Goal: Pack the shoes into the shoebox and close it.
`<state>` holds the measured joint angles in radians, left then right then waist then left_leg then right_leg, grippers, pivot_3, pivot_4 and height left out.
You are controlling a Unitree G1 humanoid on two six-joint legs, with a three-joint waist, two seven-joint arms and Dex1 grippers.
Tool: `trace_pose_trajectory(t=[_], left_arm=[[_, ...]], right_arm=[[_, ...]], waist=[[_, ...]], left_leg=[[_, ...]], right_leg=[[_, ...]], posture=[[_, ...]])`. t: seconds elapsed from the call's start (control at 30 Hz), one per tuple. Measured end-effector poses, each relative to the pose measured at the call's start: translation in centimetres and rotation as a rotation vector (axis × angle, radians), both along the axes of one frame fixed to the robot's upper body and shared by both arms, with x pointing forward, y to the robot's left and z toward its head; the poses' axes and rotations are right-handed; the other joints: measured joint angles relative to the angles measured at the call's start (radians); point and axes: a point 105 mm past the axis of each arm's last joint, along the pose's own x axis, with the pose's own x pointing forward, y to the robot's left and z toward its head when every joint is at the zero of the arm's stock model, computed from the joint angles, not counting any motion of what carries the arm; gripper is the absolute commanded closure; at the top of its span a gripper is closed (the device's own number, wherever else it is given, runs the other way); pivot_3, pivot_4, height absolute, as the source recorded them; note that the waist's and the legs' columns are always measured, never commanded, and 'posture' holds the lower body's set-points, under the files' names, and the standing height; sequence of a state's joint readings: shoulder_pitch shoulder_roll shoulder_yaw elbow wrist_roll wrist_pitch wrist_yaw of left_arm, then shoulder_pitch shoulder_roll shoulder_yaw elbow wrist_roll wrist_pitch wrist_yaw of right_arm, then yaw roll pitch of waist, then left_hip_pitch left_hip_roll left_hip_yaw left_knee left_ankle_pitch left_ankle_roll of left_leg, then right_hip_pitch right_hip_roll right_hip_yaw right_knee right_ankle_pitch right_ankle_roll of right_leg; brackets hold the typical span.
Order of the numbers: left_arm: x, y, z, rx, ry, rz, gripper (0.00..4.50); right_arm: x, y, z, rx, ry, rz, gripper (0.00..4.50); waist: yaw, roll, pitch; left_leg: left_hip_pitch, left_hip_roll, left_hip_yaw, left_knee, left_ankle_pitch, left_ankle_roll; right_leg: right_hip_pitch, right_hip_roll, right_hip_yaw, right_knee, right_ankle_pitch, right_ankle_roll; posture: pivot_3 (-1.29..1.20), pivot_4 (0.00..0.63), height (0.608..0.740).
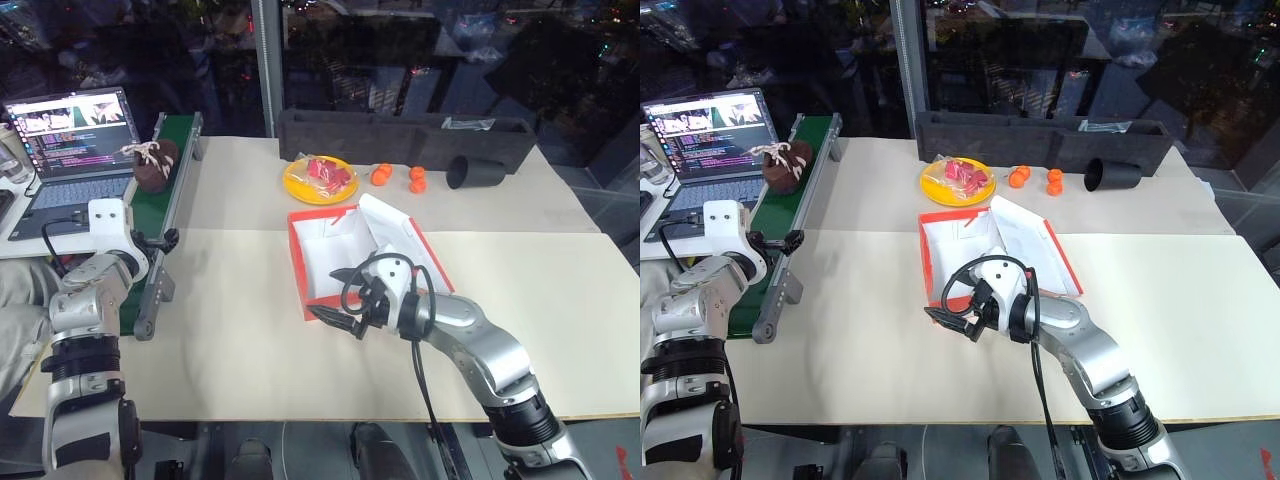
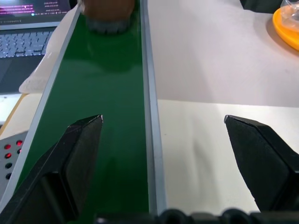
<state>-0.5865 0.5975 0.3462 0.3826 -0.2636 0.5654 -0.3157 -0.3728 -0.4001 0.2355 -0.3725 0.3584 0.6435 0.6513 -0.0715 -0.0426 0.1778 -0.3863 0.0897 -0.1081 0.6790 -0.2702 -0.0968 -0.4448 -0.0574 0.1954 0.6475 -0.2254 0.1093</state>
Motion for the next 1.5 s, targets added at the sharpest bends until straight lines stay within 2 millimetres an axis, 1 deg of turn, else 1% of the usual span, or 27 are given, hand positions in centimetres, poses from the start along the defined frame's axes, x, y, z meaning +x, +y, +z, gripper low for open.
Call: trace_pose_trajectory(t=[0.13, 0.2, 0.27, 0.37, 0.43, 0.5, 0.57, 0.73, 0.8, 0.83, 0.9, 0.93, 0.97, 1.07, 1.1, 1.27, 1.33, 1.37, 1.43, 1.5], left_arm=[[-0.1, 0.6, -0.6, 0.011, 0.024, 0.021, 0.00], [0.0, 1.1, -0.4, 0.021, 0.023, 0.040, 0.00], [0.4, 1.7, 1.0, 0.041, 0.002, 0.057, 0.00], [0.8, 2.3, 3.8, 0.082, -0.060, 0.072, 0.00], [1.0, 2.3, 4.7, 0.092, -0.080, 0.072, 0.00], [1.1, 2.4, 4.4, 0.092, -0.074, 0.072, 0.00], [1.1, 2.7, 3.4, 0.086, -0.039, 0.081, 0.00], [1.1, 3.5, 1.6, 0.080, 0.007, 0.117, 0.00], [0.9, 4.0, 0.7, 0.071, 0.037, 0.141, 0.00], [0.9, 4.0, -0.2, 0.061, 0.065, 0.149, 0.00], [1.0, 3.5, -1.4, 0.042, 0.089, 0.146, 0.00], [1.2, 3.2, -1.5, 0.035, 0.083, 0.139, 0.55], [1.2, 3.1, -1.5, 0.034, 0.082, 0.138, 0.66], [1.5, 2.5, -1.4, 0.025, 0.069, 0.123, 1.68], [1.5, 2.4, -1.4, 0.023, 0.067, 0.120, 1.82], [1.8, 1.8, -1.3, -0.035, 0.046, 0.112, 1.86], [2.1, 1.3, -1.1, -0.074, 0.011, 0.111, 1.86], [2.4, 0.5, -0.5, -0.107, -0.044, 0.097, 1.86], [3.0, -1.5, 1.7, -0.145, -0.187, 0.048, 1.86], [3.0, -3.8, 5.0, -0.156, -0.347, -0.016, 1.86]], right_arm=[[0.0, -0.2, -0.1, 0.000, 0.003, -0.009, 0.03], [0.1, -0.3, -0.2, 0.000, 0.005, -0.014, 0.03], [0.1, -0.4, -0.3, -0.001, 0.008, -0.019, 0.03], [0.1, -0.5, -0.5, -0.001, 0.013, -0.026, 0.03], [0.1, -0.6, -0.6, -0.001, 0.015, -0.034, 0.03], [0.1, -0.6, -0.6, -0.001, 0.016, -0.040, 0.03], [0.1, -0.7, -0.7, 0.000, 0.019, -0.048, 0.03], [0.3, -0.8, -0.6, 0.010, 0.013, -0.070, 0.03], [0.3, -0.8, -0.5, 0.015, 0.011, -0.073, 0.03], [0.4, -0.8, -0.4, 0.017, 0.009, -0.079, 0.03], [0.4, -1.0, -0.3, 0.020, 0.005, -0.091, 0.03], [0.5, -1.1, -0.3, 0.021, 0.004, -0.098, 0.00], [0.5, -1.1, -0.3, 0.022, 0.003, -0.100, 0.00], [0.7, -1.5, -0.2, 0.027, 0.000, -0.120, 0.00], [0.7, -1.6, -0.1, 0.027, -0.001, -0.124, 0.00], [0.8, -1.7, -0.1, 0.030, -0.004, -0.135, 0.00], [0.9, -1.7, 0.0, 0.030, -0.006, -0.138, 0.00], [1.0, -1.8, 0.0, 0.030, -0.008, -0.145, 0.00], [1.4, -1.8, 0.4, 0.040, -0.023, -0.169, 0.00], [3.0, -2.2, 1.7, 0.135, -0.020, -0.259, 0.00]], waist=[[0.001, 0.000, 0.000], [0.001, 0.000, 0.000], [0.001, 0.000, 0.000], [0.001, 0.000, 0.000], [0.001, 0.000, 0.000], [0.001, 0.000, 0.000], [-0.002, 0.000, 0.000], [0.001, 0.000, 0.000], [0.001, 0.000, 0.000], [0.001, 0.000, 0.000], [0.002, 0.000, 0.000], [0.006, 0.000, 0.000], [0.008, 0.000, 0.001], [0.016, 0.000, 0.001], [0.019, 0.000, 0.001], [0.032, 0.000, 0.001], [0.034, 0.000, 0.001], [0.036, 0.000, 0.001], [0.038, -0.001, 0.002], [0.034, -0.001, 0.002]], left_leg=[[0.000, 0.000, 0.000, 0.000, 0.000, 0.000], [0.000, 0.000, 0.000, 0.000, 0.000, 0.000], [-0.001, 0.000, -0.001, 0.000, 0.000, 0.000], [-0.001, 0.000, -0.001, 0.000, 0.000, 0.000], [0.000, 0.000, -0.001, 0.000, 0.000, 0.000], [0.000, 0.000, -0.001, 0.000, 0.000, 0.000], [0.000, 0.000, -0.001, 0.000, 0.000, 0.000], [0.000, 0.000, -0.001, 0.000, 0.000, 0.000], [0.000, 0.000, -0.001, 0.000, 0.000, -0.001], [0.000, 0.000, -0.001, 0.000, 0.000, -0.001], [0.000, 0.000, -0.001, 0.000, 0.000, -0.001], [0.000, 0.000, -0.002, -0.001, 0.001, -0.001], [0.001, 0.000, -0.002, -0.001, 0.001, -0.001], [0.001, 0.000, -0.002, -0.001, 0.002, -0.004], [0.001, 0.000, -0.002, -0.001, 0.002, -0.004], [0.001, 0.000, -0.003, -0.001, 0.003, -0.005], [0.001, 0.000, -0.003, -0.001, 0.003, -0.005], [0.000, 0.000, -0.004, 0.000, 0.003, -0.006], [-0.003, 0.000, -0.005, 0.000, 0.004, -0.008], [-0.004, 0.000, -0.006, -0.001, 0.006, -0.010]], right_leg=[[0.000, 0.000, 0.000, 0.000, 0.000, 0.000], [0.000, 0.000, 0.000, 0.000, 0.000, 0.000], [0.000, 0.000, -0.001, 0.000, 0.000, 0.000], [0.000, 0.000, -0.001, 0.000, 0.000, 0.000], [0.000, 0.000, -0.001, 0.000, 0.000, 0.000], [0.001, 0.000, -0.001, 0.000, 0.000, 0.000], [0.001, 0.000, -0.001, 0.000, 0.000, 0.000], [0.000, 0.000, -0.002, 0.000, 0.000, 0.000], [0.000, 0.000, -0.002, 0.000, 0.000, 0.000], [0.001, 0.000, -0.002, 0.000, 0.000, 0.000], [0.001, 0.000, -0.002, 0.000, 0.000, 0.000], [0.001, -0.001, -0.003, 0.000, 0.000, 0.000], [0.002, -0.001, -0.003, 0.000, 0.000, 0.000], [0.004, -0.001, -0.003, 0.000, -0.001, 0.000], [0.004, -0.001, -0.003, 0.000, -0.001, 0.000], [0.004, -0.001, -0.004, 0.000, -0.001, 0.001], [0.004, -0.001, -0.005, 0.000, -0.002, 0.002], [0.004, -0.002, -0.006, 0.000, -0.002, 0.001], [0.003, -0.002, -0.008, -0.001, 0.000, -0.001], [0.003, -0.002, -0.009, -0.001, 0.000, -0.001]], posture=[[0.00, 0.150, 0.671], [0.00, 0.150, 0.671], [0.00, 0.150, 0.671], [0.00, 0.150, 0.671], [0.00, 0.150, 0.671], [0.00, 0.150, 0.671], [0.00, 0.150, 0.671], [0.00, 0.150, 0.671], [0.00, 0.150, 0.671], [0.00, 0.150, 0.671], [0.00, 0.150, 0.671], [0.00, 0.150, 0.671], [0.00, 0.150, 0.671], [0.00, 0.150, 0.671], [0.00, 0.150, 0.671], [0.00, 0.150, 0.671], [0.00, 0.150, 0.671], [0.00, 0.150, 0.671], [0.00, 0.150, 0.671], [0.00, 0.150, 0.671]])
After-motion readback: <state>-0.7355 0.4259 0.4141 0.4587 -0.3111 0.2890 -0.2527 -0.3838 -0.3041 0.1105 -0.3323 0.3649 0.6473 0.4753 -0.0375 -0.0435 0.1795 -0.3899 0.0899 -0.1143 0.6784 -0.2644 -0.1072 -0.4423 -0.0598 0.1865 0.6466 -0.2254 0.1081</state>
